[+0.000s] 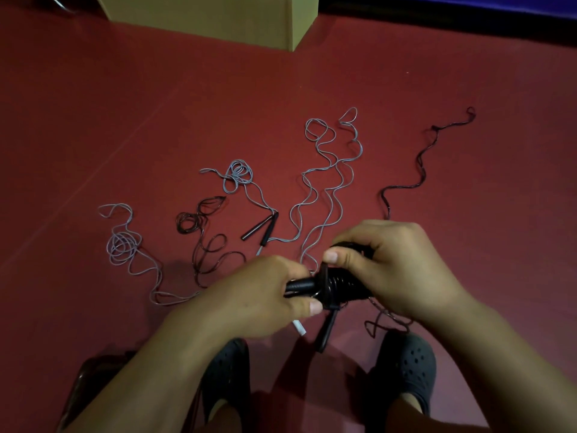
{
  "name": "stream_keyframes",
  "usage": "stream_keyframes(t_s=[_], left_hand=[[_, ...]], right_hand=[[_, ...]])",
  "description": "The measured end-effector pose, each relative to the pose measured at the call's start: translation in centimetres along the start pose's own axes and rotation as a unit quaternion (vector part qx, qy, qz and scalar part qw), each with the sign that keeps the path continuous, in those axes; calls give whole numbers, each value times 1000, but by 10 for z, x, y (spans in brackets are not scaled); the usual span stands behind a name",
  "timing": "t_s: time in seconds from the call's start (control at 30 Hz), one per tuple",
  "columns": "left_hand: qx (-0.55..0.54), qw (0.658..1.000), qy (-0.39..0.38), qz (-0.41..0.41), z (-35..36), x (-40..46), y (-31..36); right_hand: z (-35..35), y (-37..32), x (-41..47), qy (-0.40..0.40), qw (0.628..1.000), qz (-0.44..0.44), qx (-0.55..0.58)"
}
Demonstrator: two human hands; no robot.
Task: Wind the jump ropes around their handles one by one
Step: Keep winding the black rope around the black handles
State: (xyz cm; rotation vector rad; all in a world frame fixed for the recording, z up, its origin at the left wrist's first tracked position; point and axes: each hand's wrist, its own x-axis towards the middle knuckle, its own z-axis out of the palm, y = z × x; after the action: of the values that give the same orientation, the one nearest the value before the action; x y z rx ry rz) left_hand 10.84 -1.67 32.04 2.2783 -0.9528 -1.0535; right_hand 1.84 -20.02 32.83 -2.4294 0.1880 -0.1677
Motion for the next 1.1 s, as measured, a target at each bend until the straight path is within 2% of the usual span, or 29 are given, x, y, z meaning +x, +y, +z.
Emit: stream_keyframes(t_s=[0.1,0.2,0.3,0.47,0.57,0.6,0.7,0.77,0.9,1.1], left_hand=[[1,999,-53,10,-1,-3,3],[-49,991,-116,40,-2,-8,7],[-128,979,-146,62,-7,-11,13],[-206,961,-151,106,-14,-12,16],[-273,943,-127,144,-16,-14,17],[-306,933,-113,152,-17,-14,18],[-355,919,-71,158,-16,-11,16],[-366,917,-48,153,-15,-7,14],[-377,917,7,128,-13,-3,11],[-426,900,55,74,-10,2,12]], right_hand=[[-6,3,1,-11,997,72,13],[-12,3,1,-64,988,135,41],[-19,2,2,-105,969,168,151],[-28,-2,2,-117,914,178,345],[-30,0,2,-119,878,180,428],[-30,0,2,-115,876,173,434],[-26,2,3,-86,920,152,350],[-21,2,3,-74,936,156,307],[-11,-1,3,-76,919,185,340],[-2,-3,1,-161,924,167,305]])
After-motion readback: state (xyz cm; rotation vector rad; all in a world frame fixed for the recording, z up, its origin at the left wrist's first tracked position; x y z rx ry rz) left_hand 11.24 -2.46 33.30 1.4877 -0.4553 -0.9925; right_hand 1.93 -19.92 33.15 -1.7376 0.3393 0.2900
